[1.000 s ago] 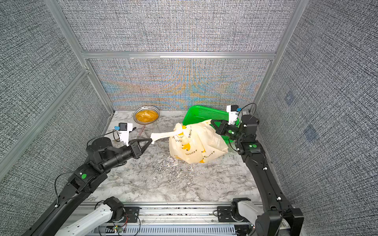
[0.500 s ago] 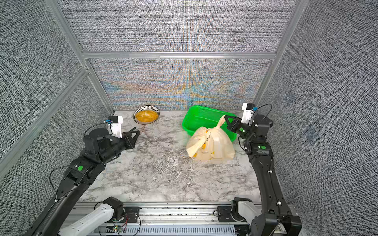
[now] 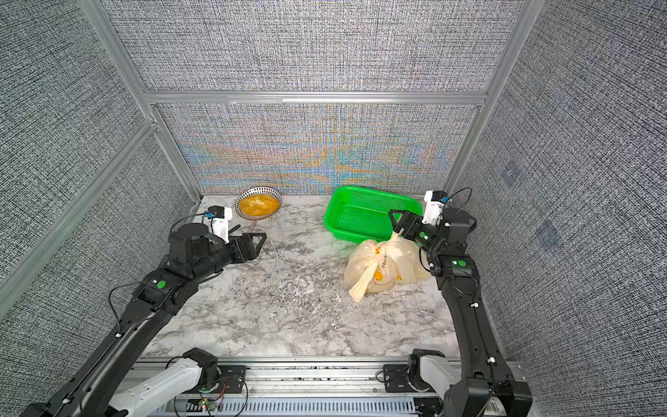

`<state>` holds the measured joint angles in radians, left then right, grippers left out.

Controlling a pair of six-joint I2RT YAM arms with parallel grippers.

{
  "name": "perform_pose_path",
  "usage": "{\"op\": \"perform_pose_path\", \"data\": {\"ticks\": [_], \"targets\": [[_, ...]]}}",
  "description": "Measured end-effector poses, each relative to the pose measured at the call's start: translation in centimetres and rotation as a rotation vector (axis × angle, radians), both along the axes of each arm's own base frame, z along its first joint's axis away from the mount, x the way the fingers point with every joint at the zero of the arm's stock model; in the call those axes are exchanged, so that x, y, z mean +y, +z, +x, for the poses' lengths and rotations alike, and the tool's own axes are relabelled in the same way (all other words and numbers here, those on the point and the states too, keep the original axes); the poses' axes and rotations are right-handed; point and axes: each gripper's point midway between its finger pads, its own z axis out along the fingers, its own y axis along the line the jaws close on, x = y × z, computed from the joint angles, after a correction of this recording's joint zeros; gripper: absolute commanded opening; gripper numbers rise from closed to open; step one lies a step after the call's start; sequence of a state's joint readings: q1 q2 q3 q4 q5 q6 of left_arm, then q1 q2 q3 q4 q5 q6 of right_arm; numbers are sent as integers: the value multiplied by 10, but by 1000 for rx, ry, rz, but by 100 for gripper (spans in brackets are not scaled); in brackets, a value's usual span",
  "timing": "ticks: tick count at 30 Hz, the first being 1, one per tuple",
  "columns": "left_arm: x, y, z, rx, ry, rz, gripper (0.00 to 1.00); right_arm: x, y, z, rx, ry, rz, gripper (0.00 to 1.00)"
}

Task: Place the banana into a plastic bag & tie a knot
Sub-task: Place the plastic bag at the center of the board, then reset both arms

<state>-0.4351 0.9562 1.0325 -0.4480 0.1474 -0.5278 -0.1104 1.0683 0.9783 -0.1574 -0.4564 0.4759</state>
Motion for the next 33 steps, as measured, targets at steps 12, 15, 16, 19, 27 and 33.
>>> {"op": "perform_pose_path", "data": {"ticks": [12,15,16,19,27,33], "targets": [[12,-17,17,-16,66,112,99,-48,75,-68,-331,-284,-156,98],[32,-14,18,-93,155,154,99,-60,83,-87,-445,-371,-237,98],[39,-17,19,-106,184,174,99,-63,77,-88,-459,-386,-262,98],[60,-33,26,-118,287,257,99,-68,33,-83,-428,-398,-336,98],[91,-102,53,-104,396,513,99,-84,-67,-68,-337,-447,-419,98],[126,-144,65,-92,460,632,99,-93,-141,-64,-221,-470,-450,98]]}}
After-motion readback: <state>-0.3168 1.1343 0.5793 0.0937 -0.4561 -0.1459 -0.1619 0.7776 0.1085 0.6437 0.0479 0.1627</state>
